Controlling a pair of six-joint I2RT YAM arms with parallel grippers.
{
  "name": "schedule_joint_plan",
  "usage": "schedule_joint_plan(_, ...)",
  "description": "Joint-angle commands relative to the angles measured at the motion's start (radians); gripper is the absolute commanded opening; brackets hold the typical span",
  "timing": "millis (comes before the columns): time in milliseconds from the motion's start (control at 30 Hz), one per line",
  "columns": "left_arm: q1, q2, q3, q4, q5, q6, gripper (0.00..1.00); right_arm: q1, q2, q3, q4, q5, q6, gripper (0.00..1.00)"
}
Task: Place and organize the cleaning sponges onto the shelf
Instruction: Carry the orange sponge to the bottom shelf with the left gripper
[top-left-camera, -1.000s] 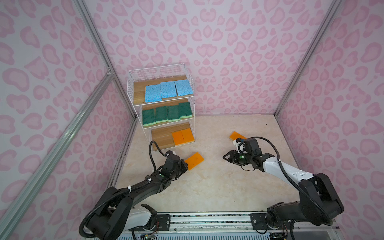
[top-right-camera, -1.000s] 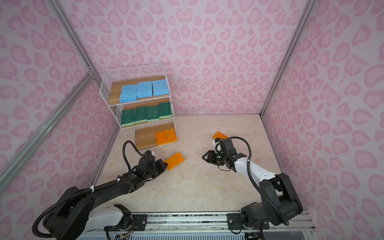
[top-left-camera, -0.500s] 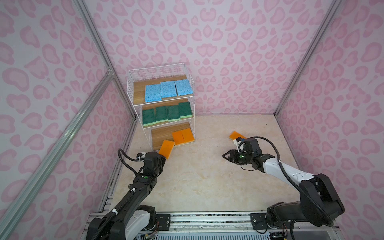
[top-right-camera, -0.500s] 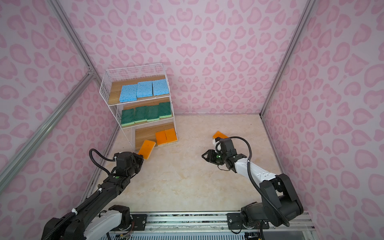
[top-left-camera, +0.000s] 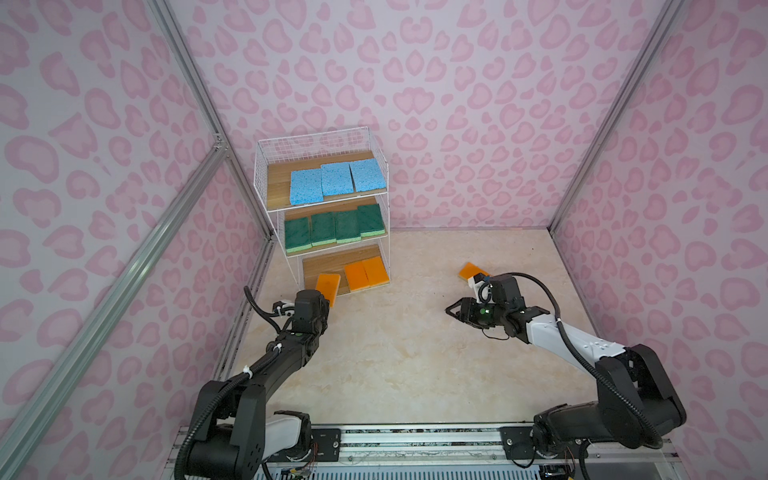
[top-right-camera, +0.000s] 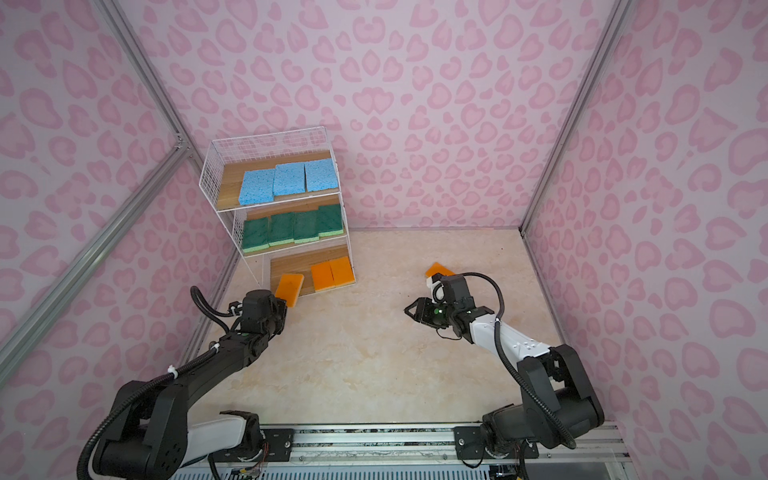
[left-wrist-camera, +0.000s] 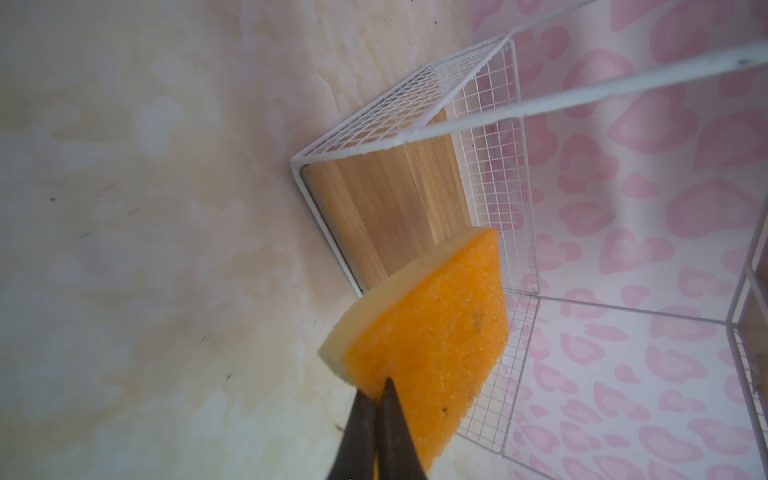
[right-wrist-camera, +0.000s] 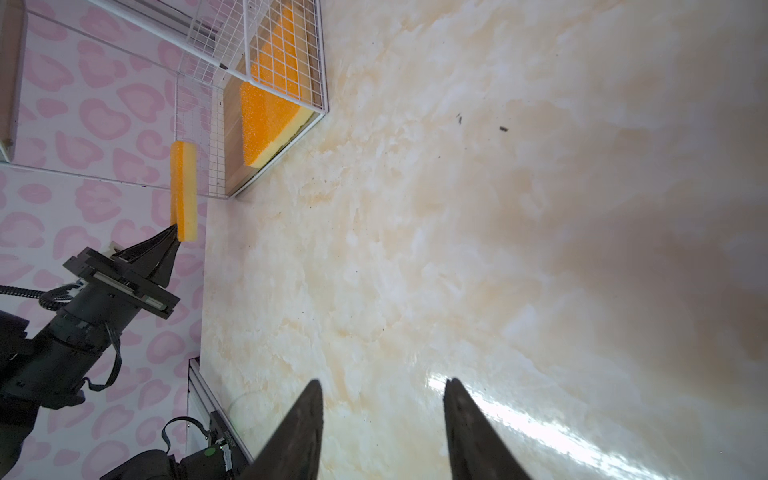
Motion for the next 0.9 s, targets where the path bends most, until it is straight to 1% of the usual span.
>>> schedule_joint_plan(0, -0.004, 0.057, 0.036, 0.088, -0.064, -0.032, 0.04, -0.005, 0.001, 0.008, 0.024, -0.014, -0.007, 0.48)
schedule_joint_plan(133, -0.005, 0.146, 0.067, 0.119, -0.078, -0.054, 0.04, -0.007, -0.007, 0.013, 0.015, -0.010, -0.013, 0.48)
schedule_joint_plan(267, -0.009, 0.213, 0.106, 0.146, -0.105, -0.026, 0.04, -0.009, -0.013, 0.013, 0.000, 0.004, -0.026, 0.48)
schedule_joint_plan(433, -0.011, 0.294, 0.151, 0.165, -0.106, -0.039, 0.04, -0.010, -0.017, 0.018, -0.004, 0.006, -0.027, 0.48)
schedule_joint_plan(867, -0.033, 0.426, 0.216, 0.177, -0.110, -0.050, 0.04, -0.013, -0.018, 0.014, -0.005, 0.012, -0.030, 0.48)
